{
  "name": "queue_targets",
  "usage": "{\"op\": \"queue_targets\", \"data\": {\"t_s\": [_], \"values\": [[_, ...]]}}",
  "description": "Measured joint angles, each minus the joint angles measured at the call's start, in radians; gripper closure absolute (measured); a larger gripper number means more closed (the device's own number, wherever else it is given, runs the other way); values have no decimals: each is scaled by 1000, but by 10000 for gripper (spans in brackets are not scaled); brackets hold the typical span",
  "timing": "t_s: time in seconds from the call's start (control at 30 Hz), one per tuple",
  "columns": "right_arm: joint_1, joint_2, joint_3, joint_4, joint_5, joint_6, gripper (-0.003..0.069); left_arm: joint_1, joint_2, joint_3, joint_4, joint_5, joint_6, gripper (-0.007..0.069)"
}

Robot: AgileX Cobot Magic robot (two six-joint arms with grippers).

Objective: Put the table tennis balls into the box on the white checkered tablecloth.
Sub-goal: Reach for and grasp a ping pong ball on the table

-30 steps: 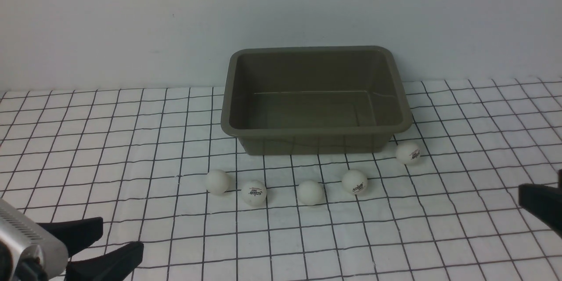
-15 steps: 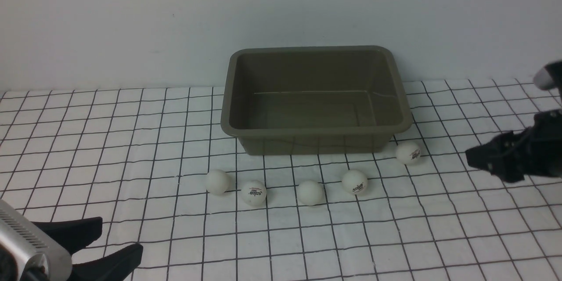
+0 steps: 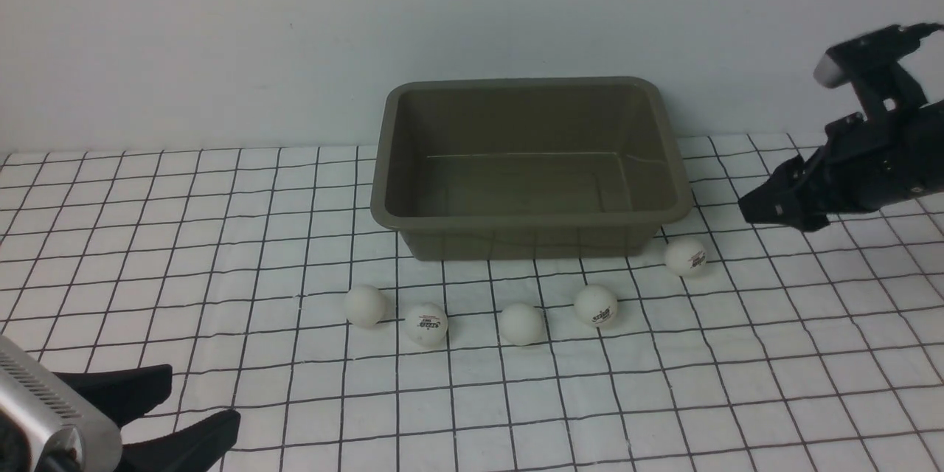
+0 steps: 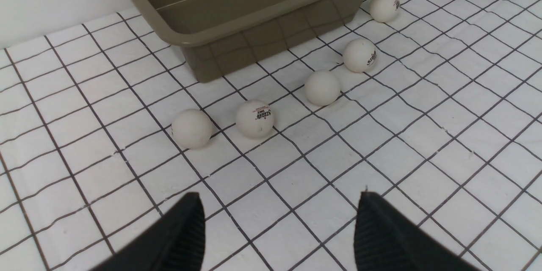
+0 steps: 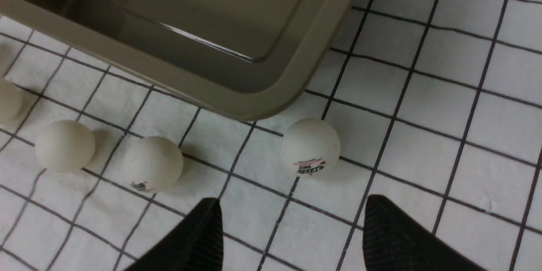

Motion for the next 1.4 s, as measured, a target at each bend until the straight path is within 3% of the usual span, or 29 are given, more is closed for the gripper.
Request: {"op": "queue_targets", "data": {"t_s": [0.23,0.4,1.0,1.4], "values": [[0,109,-14,4,54,-187,252,0,0,0,0,0,10,195],[0,183,-21,97,56,-270,252,0,0,0,0,0,15,195],[97,249,-74,133,-66,-278,242,0,0,0,0,5,15,195],[97,336,-77,135,-135,-281,239,0,0,0,1,13,15,195]]}}
